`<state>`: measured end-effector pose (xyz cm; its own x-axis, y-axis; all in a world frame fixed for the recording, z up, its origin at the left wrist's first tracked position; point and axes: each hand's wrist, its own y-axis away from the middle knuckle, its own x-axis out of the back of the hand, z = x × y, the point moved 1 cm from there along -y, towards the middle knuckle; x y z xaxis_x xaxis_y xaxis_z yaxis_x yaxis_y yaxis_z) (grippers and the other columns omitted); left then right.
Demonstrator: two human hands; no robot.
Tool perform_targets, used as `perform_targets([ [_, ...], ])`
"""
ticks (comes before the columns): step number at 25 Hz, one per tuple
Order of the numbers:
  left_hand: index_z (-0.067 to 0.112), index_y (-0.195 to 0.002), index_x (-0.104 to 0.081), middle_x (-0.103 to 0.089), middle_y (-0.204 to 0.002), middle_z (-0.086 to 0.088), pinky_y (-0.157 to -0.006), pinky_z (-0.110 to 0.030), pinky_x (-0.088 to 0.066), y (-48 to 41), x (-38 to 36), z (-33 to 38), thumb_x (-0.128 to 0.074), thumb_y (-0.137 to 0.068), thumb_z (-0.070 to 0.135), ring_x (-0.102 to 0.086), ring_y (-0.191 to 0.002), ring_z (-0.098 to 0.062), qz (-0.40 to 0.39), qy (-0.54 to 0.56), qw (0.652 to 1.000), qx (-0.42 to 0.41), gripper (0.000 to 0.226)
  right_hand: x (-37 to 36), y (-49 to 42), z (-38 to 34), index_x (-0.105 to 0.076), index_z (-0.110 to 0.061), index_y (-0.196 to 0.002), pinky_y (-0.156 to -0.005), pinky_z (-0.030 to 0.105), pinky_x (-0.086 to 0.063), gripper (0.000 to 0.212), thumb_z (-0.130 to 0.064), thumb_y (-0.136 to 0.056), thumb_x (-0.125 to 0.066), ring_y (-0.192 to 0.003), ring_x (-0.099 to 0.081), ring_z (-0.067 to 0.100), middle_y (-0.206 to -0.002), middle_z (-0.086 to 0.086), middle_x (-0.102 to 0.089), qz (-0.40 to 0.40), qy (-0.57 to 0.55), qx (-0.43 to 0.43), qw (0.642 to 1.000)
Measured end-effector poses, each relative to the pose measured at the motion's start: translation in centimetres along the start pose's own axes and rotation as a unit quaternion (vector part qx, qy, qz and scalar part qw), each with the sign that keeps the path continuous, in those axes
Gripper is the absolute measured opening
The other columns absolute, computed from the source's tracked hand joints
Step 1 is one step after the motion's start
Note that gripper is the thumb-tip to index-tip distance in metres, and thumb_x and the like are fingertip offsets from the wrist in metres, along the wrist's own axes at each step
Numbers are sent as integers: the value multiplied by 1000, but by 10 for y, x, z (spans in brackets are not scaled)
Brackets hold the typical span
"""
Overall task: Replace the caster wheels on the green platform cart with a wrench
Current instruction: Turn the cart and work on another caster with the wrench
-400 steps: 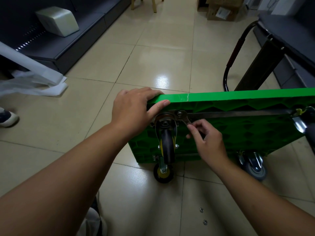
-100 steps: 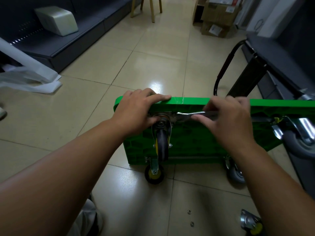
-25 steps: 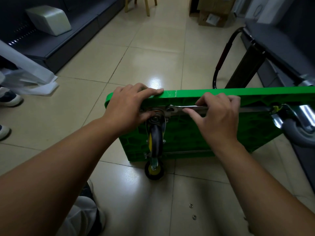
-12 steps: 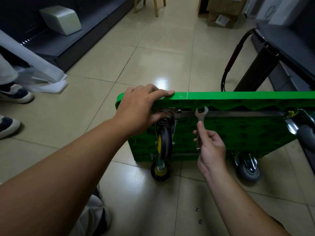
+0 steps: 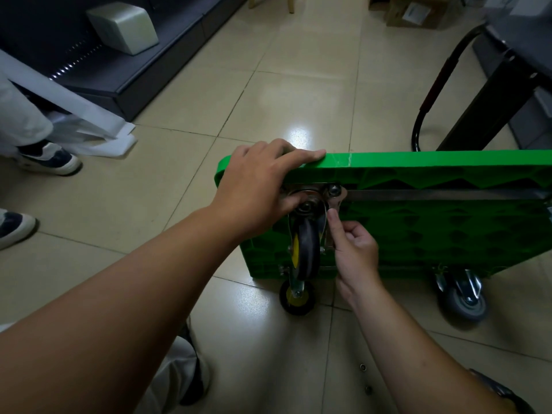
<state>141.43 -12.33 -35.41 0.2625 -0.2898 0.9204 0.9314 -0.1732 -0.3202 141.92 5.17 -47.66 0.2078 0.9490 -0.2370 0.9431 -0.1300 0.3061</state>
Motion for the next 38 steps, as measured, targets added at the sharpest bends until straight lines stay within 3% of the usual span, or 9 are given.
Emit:
perform_targets([
  [7,47,-146,-44,-59,-129,5,-95,-37,-32,-4,0,2,-71,-85,47,-53,-113,-20,-9,-19,1000,8,67,5,-9,-20,-66,-9,-84,-61,15,-49,32,-40,-83,-76,-67,-66,4,-79,3,-74,-40,112,16,993],
  [12,46,-145,-45,-59,-130,5,-94,-35,-30,-3,2,4,-71,-85,47,-52,-115,-20,-13,-12,1000,8,66,36,-11,-70,-64,-20,-78,-67,33,-49,38,-50,-71,-85,-76,-65,16,-79,-2,-69,24,295,112,949],
  [18,45,-146,-46,-59,-129,3,-94,-37,-31,0,3,5,-72,-85,46,-52,-115,-23,-16,-10,1000,4,66,21,16,-139,-59,-18,-77,-76,36,-34,42,-53,-71,-83,-74,-38,17,-70,-1,-55,109,601,459,645],
  [21,45,-145,-47,-60,-127,3,-94,-38,-32,-1,3,4,-73,-85,45,-52,-113,-23,-14,-9,1000,5,66,12,19,-149,-60,-15,-75,-79,40,-40,42,-46,-68,-88,-71,-35,17,-67,3,-58,97,619,505,594],
  [23,45,-145,-46,-60,-127,3,-94,-39,-32,-1,3,3,-73,-85,45,-52,-113,-23,-14,-8,1000,8,66,21,18,-150,-60,-18,-77,-77,35,-36,42,-51,-70,-85,-75,-38,16,-72,-2,-58,65,623,458,631],
  [27,47,-145,-45,-59,-128,4,-95,-38,-32,-1,1,2,-73,-85,46,-52,-114,-23,-15,-8,1000,9,66,49,28,-126,-64,-18,-81,-74,22,-47,39,-50,-67,-81,-74,-61,7,-75,-9,-66,-12,234,195,952],
  [28,47,-145,-45,-59,-129,4,-96,-39,-32,-1,1,2,-73,-86,46,-52,-115,-23,-17,-7,1000,10,66,52,30,-108,-63,-18,-81,-79,26,-48,39,-51,-66,-79,-71,-62,6,-73,-9,-67,18,103,105,989],
  [31,47,-146,-44,-59,-130,4,-98,-40,-32,-2,2,3,-73,-86,46,-51,-116,-22,-19,-10,1000,15,66,47,34,-53,-61,-18,-78,-81,30,-44,36,-50,-71,-76,-66,-57,7,-71,-5,-67,87,-7,-32,996],
  [38,47,-145,-45,-59,-127,5,-96,-38,-32,-2,1,2,-74,-85,46,-52,-115,-21,-12,-7,1000,16,66,15,25,-24,-62,-10,-79,-70,13,-51,25,-24,-79,-83,-72,-68,9,-73,4,-69,37,28,48,998],
])
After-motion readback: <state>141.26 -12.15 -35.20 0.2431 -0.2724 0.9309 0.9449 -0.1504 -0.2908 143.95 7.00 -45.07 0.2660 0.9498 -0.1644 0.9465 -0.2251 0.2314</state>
